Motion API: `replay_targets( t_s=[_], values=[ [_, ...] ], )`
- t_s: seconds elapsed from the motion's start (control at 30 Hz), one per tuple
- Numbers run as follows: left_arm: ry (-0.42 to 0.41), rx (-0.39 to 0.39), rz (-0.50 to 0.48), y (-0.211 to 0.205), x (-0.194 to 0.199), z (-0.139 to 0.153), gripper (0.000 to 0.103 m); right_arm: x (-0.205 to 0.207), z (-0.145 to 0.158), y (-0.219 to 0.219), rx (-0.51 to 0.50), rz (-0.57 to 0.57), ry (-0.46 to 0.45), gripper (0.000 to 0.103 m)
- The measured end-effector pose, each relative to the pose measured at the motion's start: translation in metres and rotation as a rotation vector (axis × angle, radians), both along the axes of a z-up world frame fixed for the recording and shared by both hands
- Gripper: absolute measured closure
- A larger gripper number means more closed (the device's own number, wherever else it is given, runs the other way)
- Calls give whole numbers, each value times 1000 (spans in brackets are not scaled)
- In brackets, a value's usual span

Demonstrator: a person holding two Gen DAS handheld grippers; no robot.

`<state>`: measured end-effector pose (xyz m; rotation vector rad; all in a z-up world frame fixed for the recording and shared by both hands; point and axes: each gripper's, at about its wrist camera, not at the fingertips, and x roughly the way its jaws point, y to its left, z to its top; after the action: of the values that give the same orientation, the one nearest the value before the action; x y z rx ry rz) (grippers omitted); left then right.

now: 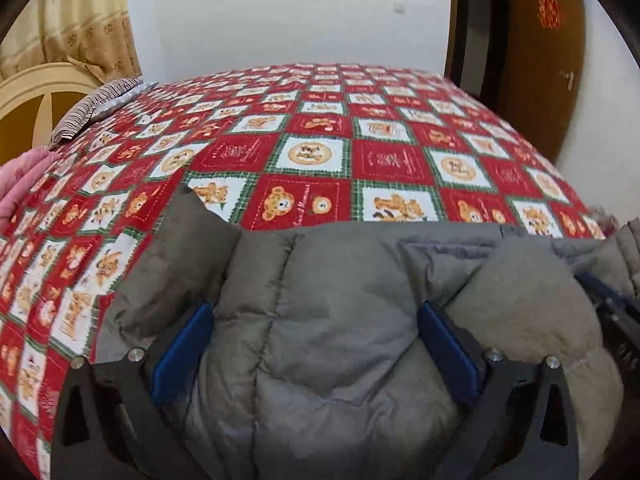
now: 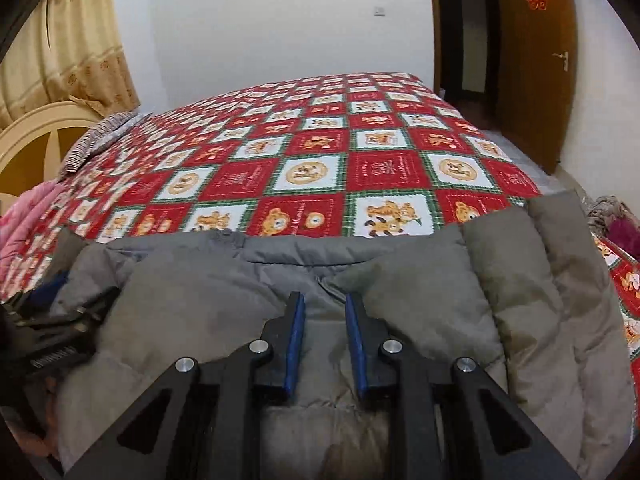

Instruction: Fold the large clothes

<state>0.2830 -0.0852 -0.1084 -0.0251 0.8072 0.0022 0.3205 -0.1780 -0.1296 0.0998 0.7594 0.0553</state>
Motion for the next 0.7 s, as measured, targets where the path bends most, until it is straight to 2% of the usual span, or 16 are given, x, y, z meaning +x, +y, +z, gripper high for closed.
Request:
replay_targets(
  t_s=[0.07, 0.23, 0.5, 0.6, 0.7],
  values=[
    [-20, -11, 14, -2, -1, -5, 0, 3, -6, 1, 0, -7, 1, 83],
    [-9, 11, 25, -10, 10, -16, 0, 14, -18, -4, 30, -7, 54, 83],
    [12, 46, 37, -13, 16, -24, 0, 19, -21, 1, 0, -19, 64, 84],
    [17, 53, 37, -13, 16, -25, 0, 17, -15, -3, 7, -18, 73, 84],
    [17, 51, 38, -14, 16, -25, 0, 2, 16, -30, 24, -105, 4, 84]
  ],
)
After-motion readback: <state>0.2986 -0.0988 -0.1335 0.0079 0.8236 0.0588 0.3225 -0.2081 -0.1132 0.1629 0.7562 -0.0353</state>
